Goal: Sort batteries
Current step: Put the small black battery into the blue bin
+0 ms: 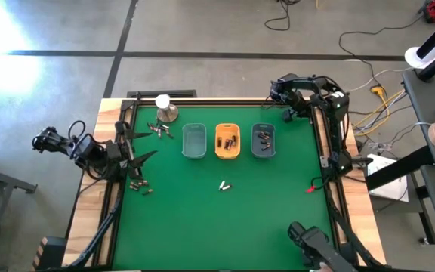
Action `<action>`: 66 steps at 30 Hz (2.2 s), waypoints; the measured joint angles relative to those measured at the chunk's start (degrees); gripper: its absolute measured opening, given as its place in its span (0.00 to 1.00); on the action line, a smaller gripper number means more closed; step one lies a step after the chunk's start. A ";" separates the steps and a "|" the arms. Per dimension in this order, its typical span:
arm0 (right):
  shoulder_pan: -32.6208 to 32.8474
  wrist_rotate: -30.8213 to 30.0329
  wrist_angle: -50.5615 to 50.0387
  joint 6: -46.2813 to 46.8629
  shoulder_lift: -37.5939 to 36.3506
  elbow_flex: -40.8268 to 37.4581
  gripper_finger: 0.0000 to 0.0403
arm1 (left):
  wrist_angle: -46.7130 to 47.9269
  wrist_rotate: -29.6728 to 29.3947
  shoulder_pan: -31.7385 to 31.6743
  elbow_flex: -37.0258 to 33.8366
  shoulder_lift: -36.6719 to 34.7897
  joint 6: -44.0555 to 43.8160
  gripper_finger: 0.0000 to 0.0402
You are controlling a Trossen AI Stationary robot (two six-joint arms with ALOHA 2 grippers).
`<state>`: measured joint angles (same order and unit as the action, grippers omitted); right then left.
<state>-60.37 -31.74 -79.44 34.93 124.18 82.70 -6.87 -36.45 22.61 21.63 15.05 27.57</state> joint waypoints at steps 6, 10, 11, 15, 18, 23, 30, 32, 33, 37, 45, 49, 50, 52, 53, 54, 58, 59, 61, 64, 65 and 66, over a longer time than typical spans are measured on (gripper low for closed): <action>-0.89 2.78 0.47 1.00 -0.32 -0.25 0.03 | 0.35 0.00 0.00 0.00 -0.02 0.01 0.63; -1.15 5.33 1.14 -0.71 -1.65 -0.46 0.03 | 0.40 0.00 0.00 0.00 -0.02 0.04 0.63; -1.24 6.95 1.25 -1.61 -2.05 -0.50 0.03 | 0.39 0.00 0.00 0.00 -0.02 0.14 0.63; -0.91 9.73 2.74 -2.82 -4.82 -0.57 0.03 | 0.33 0.00 0.00 0.00 -0.02 0.26 0.63; 0.27 9.72 3.61 -2.76 -7.97 -0.55 0.03 | 0.28 0.00 0.00 0.00 -0.02 0.26 0.63; 0.81 10.10 3.65 -2.71 -11.57 -0.53 0.03 | 0.22 0.00 0.00 0.00 -0.04 0.26 0.63; 1.31 11.24 3.05 -4.27 -12.00 -1.62 0.03 | 0.24 -0.02 0.00 0.00 -0.04 0.26 0.63; 1.88 11.23 4.16 -5.16 -12.29 -2.42 0.03 | 0.24 -0.02 0.00 0.00 -0.04 0.26 0.63; 2.23 11.43 4.61 -5.43 -12.65 -2.88 0.04 | 0.26 -0.02 0.00 0.00 -0.04 0.26 0.63; 2.55 18.75 10.26 -7.16 -15.39 -5.61 0.13 | 0.26 -0.02 0.00 0.00 -0.04 0.26 0.63; 2.50 22.99 19.74 -8.61 -19.48 -13.23 0.38 | 0.44 -0.02 0.00 0.00 -0.04 0.26 0.63; 2.78 25.84 24.67 -9.06 -20.19 -16.94 0.43 | 0.44 -0.02 0.00 0.00 -0.04 0.26 0.63; 2.94 26.24 25.73 -9.02 -20.27 -17.82 0.43 | 0.44 -0.02 0.00 0.00 -0.04 0.25 0.63; 3.25 26.64 27.46 -9.06 -20.24 -19.33 0.42 | 0.30 -0.02 0.00 0.00 -0.04 0.24 0.63; 3.54 26.25 28.15 -9.16 -20.22 -19.73 0.41 | 0.25 -0.02 0.00 0.00 -0.04 0.24 0.63; 3.87 25.87 28.33 -9.29 -20.26 -19.83 0.39 | 0.21 -0.02 -0.01 0.00 -0.04 0.24 0.63; 4.45 26.01 28.45 -9.45 -20.30 -19.42 0.31 | 0.15 -0.02 0.00 0.00 0.00 0.24 0.63; 4.56 26.03 28.43 -9.48 -20.27 -19.19 0.28 | 0.04 -0.02 0.00 0.00 0.01 0.24 0.63; 4.62 26.22 28.24 -9.50 -20.19 -18.51 0.24 | -0.02 -0.01 -0.01 0.00 0.02 0.24 0.63; 4.62 26.89 28.68 -9.72 -20.13 -17.78 0.19 | -0.06 0.00 -0.02 0.00 0.02 0.22 0.63; 4.62 27.19 28.75 -9.74 -20.10 -17.71 0.17 | -0.07 0.00 0.00 0.00 0.02 0.20 0.63; 4.60 27.58 28.86 -9.73 -20.10 -17.71 0.16 | -0.07 -0.02 0.00 0.00 0.02 0.20 0.63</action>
<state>-55.77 -4.16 -50.58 25.20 104.07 64.99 -6.94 -36.47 22.61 21.63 15.07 27.77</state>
